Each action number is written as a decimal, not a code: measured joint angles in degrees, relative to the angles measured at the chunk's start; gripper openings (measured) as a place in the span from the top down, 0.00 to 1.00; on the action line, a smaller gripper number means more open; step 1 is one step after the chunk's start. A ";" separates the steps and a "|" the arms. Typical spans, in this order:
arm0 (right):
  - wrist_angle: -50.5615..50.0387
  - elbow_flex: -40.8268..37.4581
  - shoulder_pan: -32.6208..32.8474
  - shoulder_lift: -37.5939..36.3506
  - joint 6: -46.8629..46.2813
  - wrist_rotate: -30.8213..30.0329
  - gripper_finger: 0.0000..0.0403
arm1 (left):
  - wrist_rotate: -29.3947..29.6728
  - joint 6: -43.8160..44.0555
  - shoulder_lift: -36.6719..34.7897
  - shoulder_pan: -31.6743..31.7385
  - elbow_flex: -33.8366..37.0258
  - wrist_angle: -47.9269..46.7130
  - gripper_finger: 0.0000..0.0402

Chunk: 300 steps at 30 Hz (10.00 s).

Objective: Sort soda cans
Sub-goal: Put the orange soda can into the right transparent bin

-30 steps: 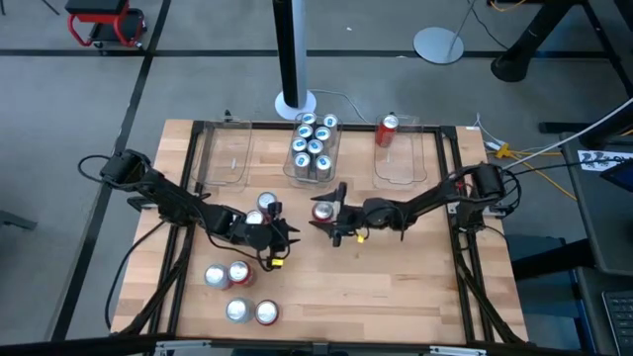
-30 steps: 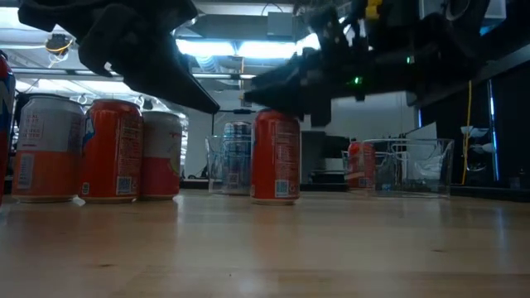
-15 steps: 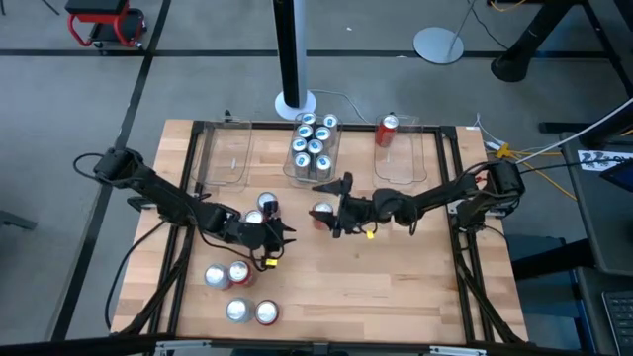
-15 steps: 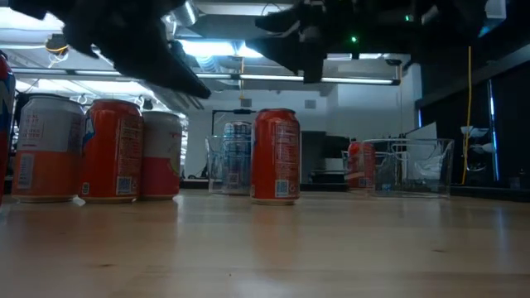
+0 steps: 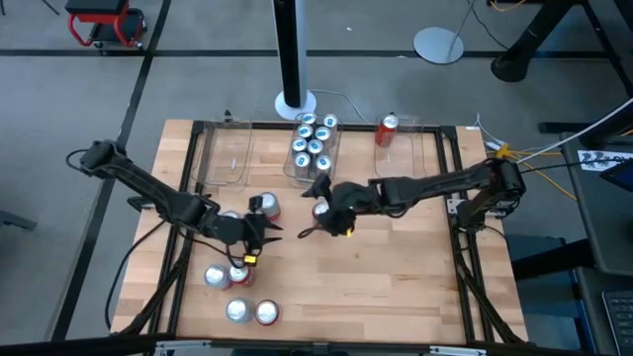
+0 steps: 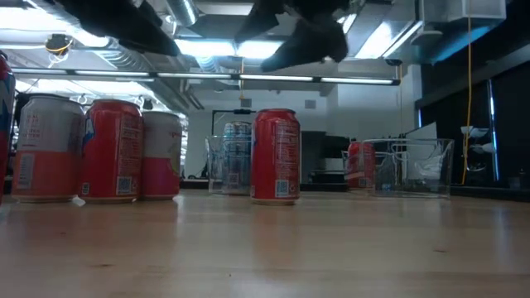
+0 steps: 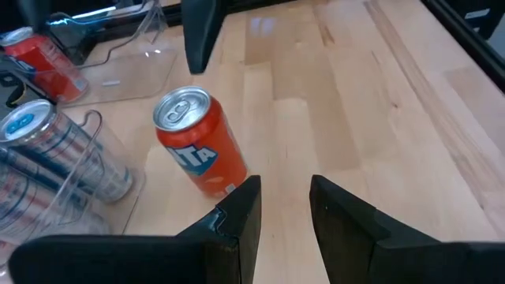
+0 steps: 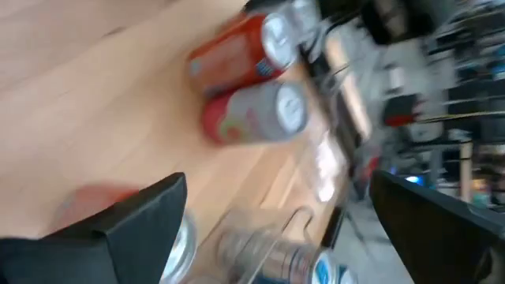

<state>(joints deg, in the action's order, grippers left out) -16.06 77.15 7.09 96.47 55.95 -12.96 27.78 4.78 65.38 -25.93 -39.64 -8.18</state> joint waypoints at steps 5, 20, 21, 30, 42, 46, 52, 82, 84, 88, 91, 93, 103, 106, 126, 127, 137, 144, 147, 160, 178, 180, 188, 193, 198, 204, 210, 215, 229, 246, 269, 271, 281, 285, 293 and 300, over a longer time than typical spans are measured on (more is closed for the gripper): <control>-7.34 4.98 0.07 0.00 -2.20 1.12 0.01 | -0.01 -0.13 -0.88 -0.02 0.00 -0.82 0.75; -15.14 4.96 -2.38 3.69 -19.23 7.84 0.01 | -0.04 5.86 -0.89 -0.35 1.20 -7.28 0.75; -15.71 4.94 -2.67 4.26 -19.85 8.06 0.01 | -0.05 6.00 -0.89 -0.35 1.80 -6.85 0.75; -16.30 4.87 -6.11 6.88 -21.69 11.31 0.01 | -0.07 9.01 -0.89 -0.33 5.98 -5.48 0.75; -18.13 4.89 -5.66 10.05 -22.76 12.04 0.01 | -0.09 8.33 -0.89 -0.37 7.56 -1.59 0.75; -16.56 4.88 -5.64 11.68 -21.62 13.45 0.01 | -0.11 8.31 -0.87 -0.37 7.56 -1.49 0.75; -16.38 4.89 -5.64 12.31 -21.05 13.56 0.12 | -0.10 8.31 -0.87 -0.39 7.56 -1.45 0.75; -48.43 5.70 -7.88 -16.06 -25.34 -13.94 0.24 | -0.10 8.33 -0.87 -0.39 7.50 -1.75 0.75; -50.73 5.70 -9.62 -18.37 -25.97 -16.43 0.24 | -0.10 8.33 -0.87 -0.41 7.50 -1.66 0.75; -52.61 5.70 -14.86 -22.12 -26.15 -19.69 0.24 | -0.10 8.33 -0.85 -0.42 7.50 -1.48 0.75; -53.23 5.43 -20.12 -23.05 -25.23 -20.31 0.24 | -0.10 8.33 -0.85 -0.42 7.50 -1.42 0.75; -52.43 4.54 -23.77 -23.08 -23.77 -19.84 0.24 | -0.10 8.31 -0.85 -0.42 7.50 -1.42 0.75; -36.97 -6.62 -42.73 -23.10 -16.49 -11.49 0.24 | -0.10 7.93 -0.85 -0.42 7.50 -1.48 0.75; -30.79 -10.91 -47.42 -23.10 -15.15 -7.00 0.24 | -0.10 7.87 -0.85 -0.42 7.50 -1.50 0.75; -6.50 -31.43 -60.97 -23.08 -15.10 3.72 0.24 | -0.08 7.02 -0.85 -0.42 7.50 -1.43 0.75; -6.07 -31.89 -61.22 -23.08 -15.12 3.80 0.24 | -0.08 7.00 -0.85 -0.42 7.50 -1.43 0.75; -1.94 -34.24 -61.27 -21.74 -15.43 2.58 0.24 | -0.09 7.54 -0.85 -0.42 7.50 -1.45 0.75; -1.36 -34.19 -61.16 -21.59 -15.18 0.64 0.05 | -0.09 7.82 -0.85 -0.42 7.50 -1.45 0.75; -1.41 -34.19 -61.16 -21.59 -15.11 -0.23 0.10 | -0.09 7.82 -0.85 -0.42 7.50 -1.44 0.75; -15.77 -23.50 -61.07 -22.38 -12.74 2.94 0.14 | -0.08 7.67 -0.85 -0.41 7.50 -1.43 0.75; -27.34 -9.09 -53.97 -22.47 -10.83 0.36 0.13 | -0.08 7.12 -0.85 -0.42 7.49 -1.47 0.75; -27.33 -8.21 -52.36 -22.49 -10.82 0.02 0.13 | -0.09 7.29 -0.85 -0.41 7.48 -1.47 0.75; -27.94 -7.63 -47.40 -22.49 -9.74 -4.06 0.13 | -0.09 7.26 -0.85 -0.42 7.48 -1.45 0.75; -29.76 -7.63 -47.59 -22.49 -9.18 -5.85 0.13 | -0.08 7.42 -0.85 -0.41 7.48 -1.45 0.75; -31.36 -7.63 -47.54 -22.49 -9.21 -5.52 0.13 | -0.08 7.28 -0.85 -0.42 7.48 -1.44 0.75; -32.72 -9.20 -48.98 -21.34 -12.39 -7.09 0.13 | -0.08 7.45 -0.85 -0.41 7.48 -1.41 0.75; -31.38 -12.54 -56.39 -19.44 -12.78 -4.33 0.13 | -0.08 7.26 -0.85 -0.42 7.48 -1.41 0.75; -30.82 -12.79 -61.23 -17.18 -12.29 -2.75 0.13 | -0.08 7.04 -0.85 -0.42 7.48 -1.41 0.75; -28.23 -12.79 -64.63 -13.86 -7.74 2.04 0.13 | -0.08 6.61 -0.85 -0.42 7.48 -1.43 0.75; -28.81 -12.79 -65.46 -11.34 -8.01 5.53 0.13 | -0.08 6.62 -0.85 -0.42 7.48 -1.42 0.75; -30.64 -12.77 -65.61 -10.14 -7.76 4.53 0.40 | -0.08 6.60 -0.85 -0.39 7.48 -1.26 0.75; -30.54 -12.70 -65.59 -10.15 -7.70 4.47 0.48 | -0.08 6.60 -0.85 -0.41 7.48 -1.26 0.75; -30.53 -12.53 -63.04 -10.38 -6.98 2.38 0.71 | -0.06 6.59 -0.85 -0.41 7.48 -1.21 0.75; -30.57 -12.55 -61.17 -10.34 -6.72 1.98 0.72 | -0.06 6.58 -0.85 -0.39 7.48 -1.11 0.75; -35.48 -12.46 -56.69 -10.27 -9.28 -2.04 0.72 | -0.06 6.58 -0.85 -0.42 7.48 -0.94 0.75; -39.71 -12.52 -51.84 -10.27 -12.43 -3.50 0.72 | -0.04 5.54 -0.85 -0.42 7.48 0.63 0.75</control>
<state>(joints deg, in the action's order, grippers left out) -55.77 64.63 -44.75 86.19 43.51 -16.46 27.75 10.31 64.53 -26.35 -32.16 -7.54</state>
